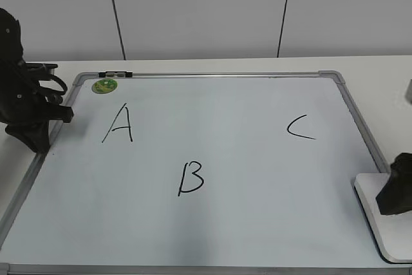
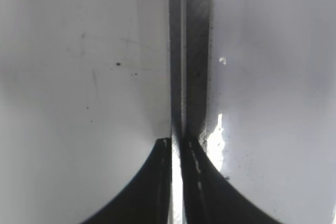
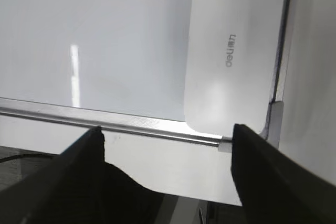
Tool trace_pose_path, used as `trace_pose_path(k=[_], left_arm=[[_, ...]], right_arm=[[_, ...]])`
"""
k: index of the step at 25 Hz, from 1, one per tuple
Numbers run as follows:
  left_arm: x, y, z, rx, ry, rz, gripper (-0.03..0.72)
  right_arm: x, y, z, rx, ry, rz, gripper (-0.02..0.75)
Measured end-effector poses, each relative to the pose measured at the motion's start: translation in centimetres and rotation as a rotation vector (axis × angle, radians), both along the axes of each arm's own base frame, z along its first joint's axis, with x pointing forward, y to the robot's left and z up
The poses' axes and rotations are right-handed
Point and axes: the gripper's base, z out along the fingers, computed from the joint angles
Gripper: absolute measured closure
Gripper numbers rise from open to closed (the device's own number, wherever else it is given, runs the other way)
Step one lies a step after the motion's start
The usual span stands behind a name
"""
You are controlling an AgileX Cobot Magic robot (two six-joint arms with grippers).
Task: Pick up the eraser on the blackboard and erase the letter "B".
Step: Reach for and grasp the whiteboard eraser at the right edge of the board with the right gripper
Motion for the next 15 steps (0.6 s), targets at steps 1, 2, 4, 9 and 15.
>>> trace_pose_path(k=[1,2,4,9,15], left_arm=[[0.0,0.0,0.0,0.000,0.000,0.000,0.655],[0.0,0.0,0.0,0.000,0.000,0.000,0.655],[0.0,0.0,0.0,0.000,0.000,0.000,0.655],[0.0,0.0,0.0,0.000,-0.001,0.000,0.655],[0.0,0.0,0.0,0.000,-0.002,0.000,0.654]], right_arm=[[0.4,0.1,-0.4,-0.005,0.008,0.003,0.183],[0.8,0.2,-1.0,-0.017,0.017,0.010,0.183],[1.3,0.5,-1.7,-0.040,0.025,0.020,0.183],[2.6,0.9,-2.9,-0.125,0.050,-0.009,0.183],[4.3,1.0,-3.6,-0.160,0.078,-0.049,0.183]])
